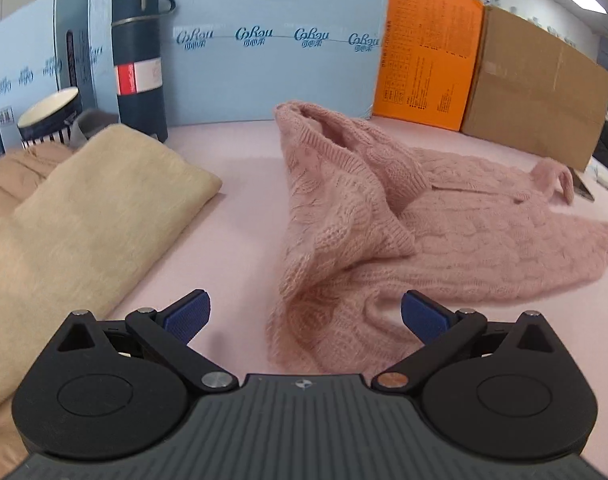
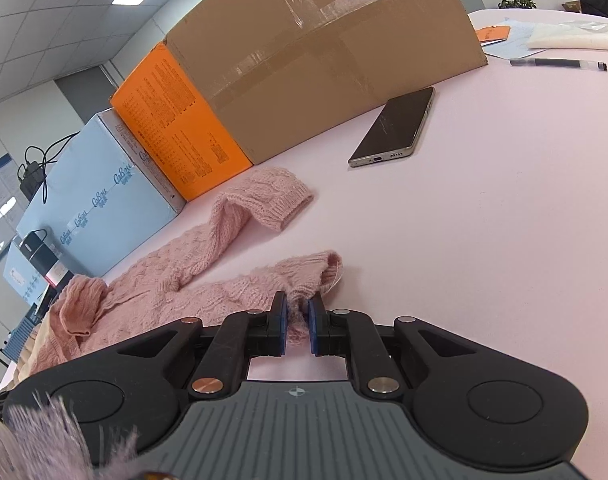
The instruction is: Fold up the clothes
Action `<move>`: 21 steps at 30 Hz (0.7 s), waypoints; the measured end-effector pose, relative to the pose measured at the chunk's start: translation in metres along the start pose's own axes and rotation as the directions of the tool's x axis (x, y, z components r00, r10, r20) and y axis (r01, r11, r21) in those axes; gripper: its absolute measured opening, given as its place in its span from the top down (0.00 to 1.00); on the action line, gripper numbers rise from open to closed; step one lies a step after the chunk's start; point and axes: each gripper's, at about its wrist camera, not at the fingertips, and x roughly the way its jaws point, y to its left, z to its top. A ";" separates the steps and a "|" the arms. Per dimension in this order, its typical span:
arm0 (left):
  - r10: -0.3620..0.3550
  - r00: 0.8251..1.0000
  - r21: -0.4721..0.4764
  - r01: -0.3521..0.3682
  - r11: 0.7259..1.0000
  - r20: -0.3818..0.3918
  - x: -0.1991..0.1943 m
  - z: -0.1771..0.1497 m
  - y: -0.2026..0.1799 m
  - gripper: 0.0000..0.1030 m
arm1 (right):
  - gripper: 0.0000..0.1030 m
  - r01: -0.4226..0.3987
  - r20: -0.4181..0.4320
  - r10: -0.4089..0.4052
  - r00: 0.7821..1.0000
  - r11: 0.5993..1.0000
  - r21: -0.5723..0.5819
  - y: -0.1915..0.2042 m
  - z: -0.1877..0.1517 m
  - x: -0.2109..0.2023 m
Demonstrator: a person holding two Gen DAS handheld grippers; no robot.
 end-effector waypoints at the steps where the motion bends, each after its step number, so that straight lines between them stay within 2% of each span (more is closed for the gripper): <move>1: -0.012 1.000 -0.043 0.011 0.999 -0.016 0.004 0.004 0.000 0.47 | 0.90 -0.002 0.007 0.002 1.000 1.000 0.001 0.000 0.000 -0.002; 2: -0.024 0.999 -0.086 0.021 0.996 -0.032 0.008 0.007 0.000 0.87 | 0.91 -0.004 0.015 0.004 1.000 1.000 0.002 0.000 0.000 -0.005; 3: -0.039 0.998 -0.125 0.033 0.992 -0.042 0.011 0.011 -0.001 0.92 | 0.91 -0.005 0.025 0.005 1.000 1.000 0.004 0.000 0.001 -0.008; 7: -0.120 0.993 -0.190 0.120 0.974 0.010 -0.007 0.018 -0.006 0.93 | 0.92 -0.017 0.080 0.017 0.997 1.000 0.009 0.000 0.005 -0.026; 11: -0.197 0.978 -0.238 0.207 0.949 0.063 -0.030 0.024 -0.011 0.93 | 0.92 -0.021 0.125 0.019 0.992 1.000 0.012 -0.002 0.014 -0.046; 13: -0.194 0.979 -0.281 0.204 0.938 0.061 -0.036 0.021 -0.006 0.93 | 0.92 -0.026 0.145 0.024 0.989 1.000 0.008 -0.002 0.018 -0.059; 15: -0.172 0.984 -0.316 0.176 0.933 0.041 -0.040 0.012 0.001 0.93 | 0.92 -0.022 0.155 0.023 0.988 1.000 -0.008 -0.003 0.020 -0.073; 17: -0.113 0.994 -0.313 0.106 0.944 -0.002 -0.039 0.001 0.007 0.92 | 0.92 0.012 0.119 -0.007 0.993 0.999 -0.041 -0.005 0.019 -0.079; 19: 0.016 1.000 -0.263 -0.020 0.965 -0.016 -0.038 -0.008 0.011 0.92 | 0.90 0.111 0.057 -0.105 0.993 0.987 -0.116 -0.004 0.017 -0.076; 20: 0.055 0.998 -0.228 -0.054 0.972 -0.001 -0.039 -0.010 0.011 0.90 | 0.84 0.188 0.064 -0.180 0.982 0.969 -0.163 -0.003 0.015 -0.075; 21: 0.068 0.998 -0.201 -0.063 0.978 0.017 -0.042 -0.010 0.012 0.87 | 0.83 0.263 0.074 -0.253 0.965 0.942 -0.209 -0.001 0.012 -0.073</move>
